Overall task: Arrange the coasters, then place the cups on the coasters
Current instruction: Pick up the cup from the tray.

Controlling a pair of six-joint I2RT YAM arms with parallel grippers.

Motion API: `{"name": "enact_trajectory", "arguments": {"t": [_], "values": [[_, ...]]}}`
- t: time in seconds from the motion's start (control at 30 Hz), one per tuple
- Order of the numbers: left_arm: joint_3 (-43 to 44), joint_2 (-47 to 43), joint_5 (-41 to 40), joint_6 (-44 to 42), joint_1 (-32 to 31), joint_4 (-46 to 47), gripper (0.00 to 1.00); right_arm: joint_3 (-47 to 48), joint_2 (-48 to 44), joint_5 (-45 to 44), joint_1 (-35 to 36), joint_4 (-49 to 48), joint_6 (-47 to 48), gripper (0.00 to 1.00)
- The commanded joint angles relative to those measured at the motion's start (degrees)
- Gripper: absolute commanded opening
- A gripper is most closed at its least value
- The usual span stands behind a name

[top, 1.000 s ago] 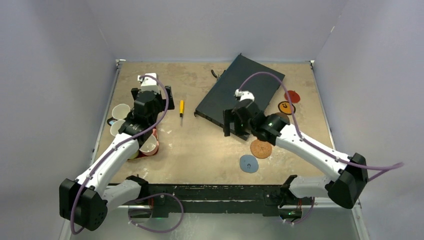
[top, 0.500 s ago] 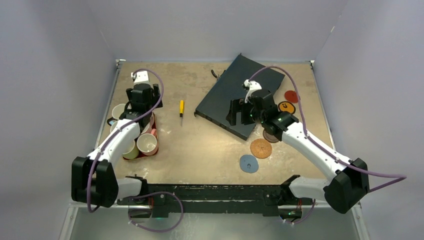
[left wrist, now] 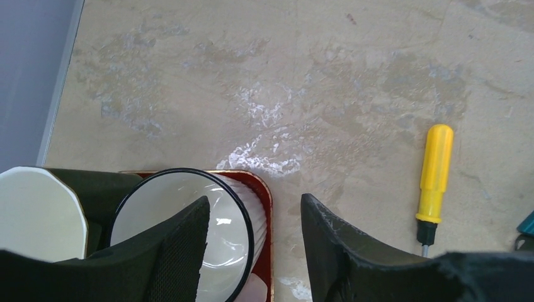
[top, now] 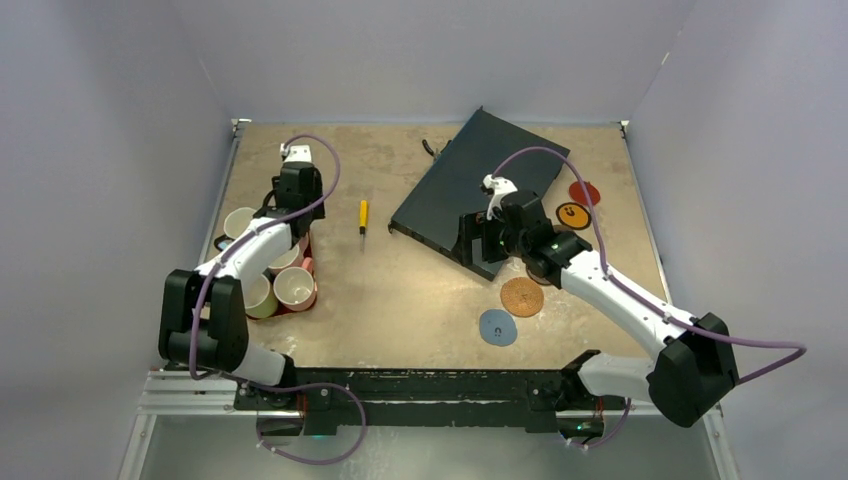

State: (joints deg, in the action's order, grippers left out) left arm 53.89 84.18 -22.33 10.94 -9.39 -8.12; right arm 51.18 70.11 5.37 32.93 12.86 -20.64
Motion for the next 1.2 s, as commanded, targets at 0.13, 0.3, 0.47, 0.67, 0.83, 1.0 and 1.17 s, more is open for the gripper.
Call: {"name": "enact_trajectory", "arguments": {"t": [0.13,0.3,0.47,0.67,0.83,1.0,1.17], "values": [[4.19,3.57,-1.54,-1.92,0.42,-3.18,0.46,-0.95,-0.55,1.34,-0.31,-1.58,0.86,0.98],[5.08,5.21,-2.32,-2.72,0.41,-4.12,0.33,-2.08,-1.46,1.23,-0.31,-1.76,-0.23,0.98],[5.80,6.88,-3.13,-3.19,0.37,-5.81,0.26,-3.40,-1.55,1.64,-0.32,-1.96,-1.06,0.98],[5.97,7.47,-3.50,-4.02,0.40,-6.13,0.18,-4.83,-1.53,1.45,-0.28,-2.05,-1.60,0.98],[5.97,7.04,-3.95,-5.54,0.42,-6.05,0.06,-5.08,-1.51,1.31,-0.32,-2.10,-2.05,0.98],[5.52,6.20,-3.43,-6.21,0.42,-5.33,0.00,-5.13,-1.37,1.48,-0.29,-2.23,-2.33,0.98],[5.50,5.24,-2.63,-7.27,0.36,-3.64,0.00,-5.39,-1.22,1.49,-0.32,-2.15,-2.40,0.98]]}}
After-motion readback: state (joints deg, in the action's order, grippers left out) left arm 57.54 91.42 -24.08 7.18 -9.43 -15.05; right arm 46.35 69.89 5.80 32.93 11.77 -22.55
